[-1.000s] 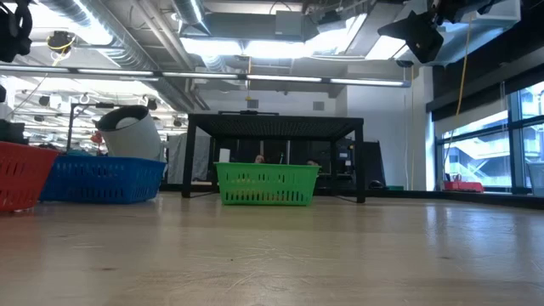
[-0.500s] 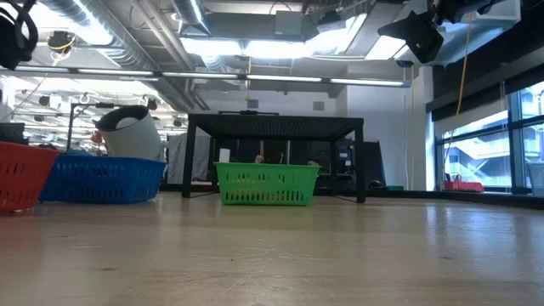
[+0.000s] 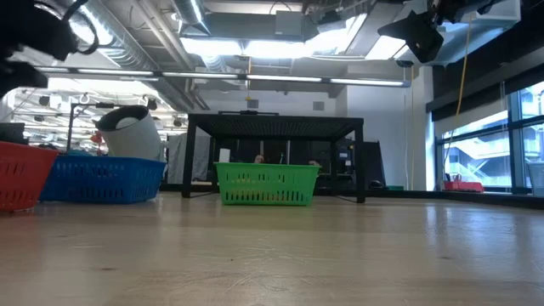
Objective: Pick & Place Office Desk Supplies
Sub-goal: Put the green bin on the shelf
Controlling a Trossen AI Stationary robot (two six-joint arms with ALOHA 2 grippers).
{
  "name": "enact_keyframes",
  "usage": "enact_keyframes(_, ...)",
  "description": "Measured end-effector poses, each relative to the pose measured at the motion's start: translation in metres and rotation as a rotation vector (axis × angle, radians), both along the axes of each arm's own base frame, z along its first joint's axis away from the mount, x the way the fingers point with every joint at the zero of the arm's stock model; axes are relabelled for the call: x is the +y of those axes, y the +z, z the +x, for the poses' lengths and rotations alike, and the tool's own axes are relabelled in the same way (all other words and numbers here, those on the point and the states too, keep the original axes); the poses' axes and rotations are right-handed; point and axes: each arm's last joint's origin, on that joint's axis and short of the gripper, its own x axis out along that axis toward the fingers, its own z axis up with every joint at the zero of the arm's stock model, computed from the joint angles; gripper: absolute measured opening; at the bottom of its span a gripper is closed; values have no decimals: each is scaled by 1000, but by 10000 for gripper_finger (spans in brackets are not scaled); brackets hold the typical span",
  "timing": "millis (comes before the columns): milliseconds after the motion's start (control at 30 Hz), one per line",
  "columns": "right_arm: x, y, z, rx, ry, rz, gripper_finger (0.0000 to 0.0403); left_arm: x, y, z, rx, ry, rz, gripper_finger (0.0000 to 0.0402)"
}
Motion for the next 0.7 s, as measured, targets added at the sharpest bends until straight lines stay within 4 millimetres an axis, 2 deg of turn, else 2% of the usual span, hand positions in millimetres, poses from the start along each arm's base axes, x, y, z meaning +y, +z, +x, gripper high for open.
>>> enact_keyframes(100,-1,0,0,-1,-20,-7,245,5,9,5,-3,-16,25,171)
enact_keyframes(267,-3,0,0,-4,-83,-29,245,12,25,18,-110,-55,91,171)
enact_keyframes(433,-4,0,0,-6,-120,-41,245,24,39,33,-241,-46,243,171)
enact_keyframes(567,-4,0,0,-6,-125,-37,245,35,43,48,-355,-31,312,171)
enact_keyframes(700,-4,0,0,-6,-125,-37,245,43,41,72,-450,-76,329,171)
